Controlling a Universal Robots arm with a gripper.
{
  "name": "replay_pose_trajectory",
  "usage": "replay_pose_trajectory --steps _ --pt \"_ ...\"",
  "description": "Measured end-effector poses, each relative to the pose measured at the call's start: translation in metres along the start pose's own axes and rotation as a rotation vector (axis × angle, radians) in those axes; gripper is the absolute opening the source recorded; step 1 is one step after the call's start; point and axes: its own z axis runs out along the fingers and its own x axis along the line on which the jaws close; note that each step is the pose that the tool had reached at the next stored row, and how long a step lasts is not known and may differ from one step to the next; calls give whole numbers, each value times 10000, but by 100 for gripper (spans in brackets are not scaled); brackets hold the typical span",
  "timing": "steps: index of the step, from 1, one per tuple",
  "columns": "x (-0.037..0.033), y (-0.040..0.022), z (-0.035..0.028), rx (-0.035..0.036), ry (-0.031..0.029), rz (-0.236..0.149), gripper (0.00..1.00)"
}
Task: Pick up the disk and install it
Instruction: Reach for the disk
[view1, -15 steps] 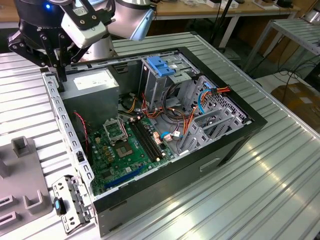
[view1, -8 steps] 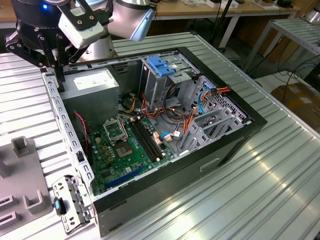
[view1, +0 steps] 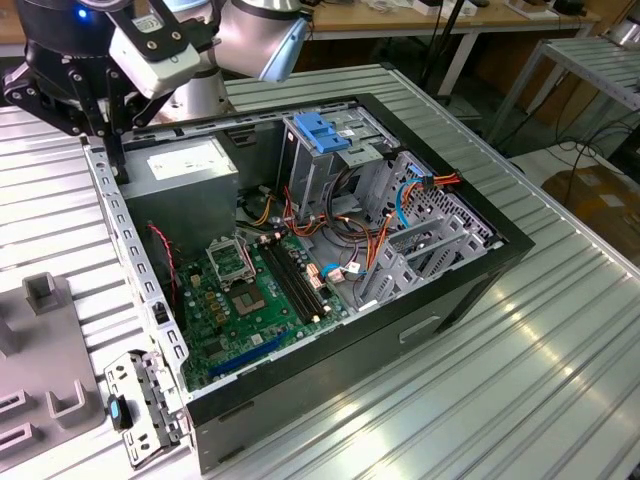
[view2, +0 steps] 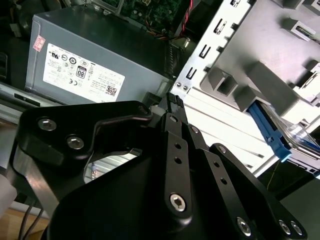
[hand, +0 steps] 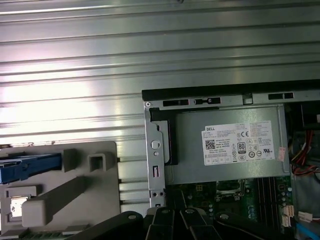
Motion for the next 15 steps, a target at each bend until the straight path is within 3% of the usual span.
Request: replay_pose_trajectory --steps 15 --pt "75 -6 2 0 3 0 11"
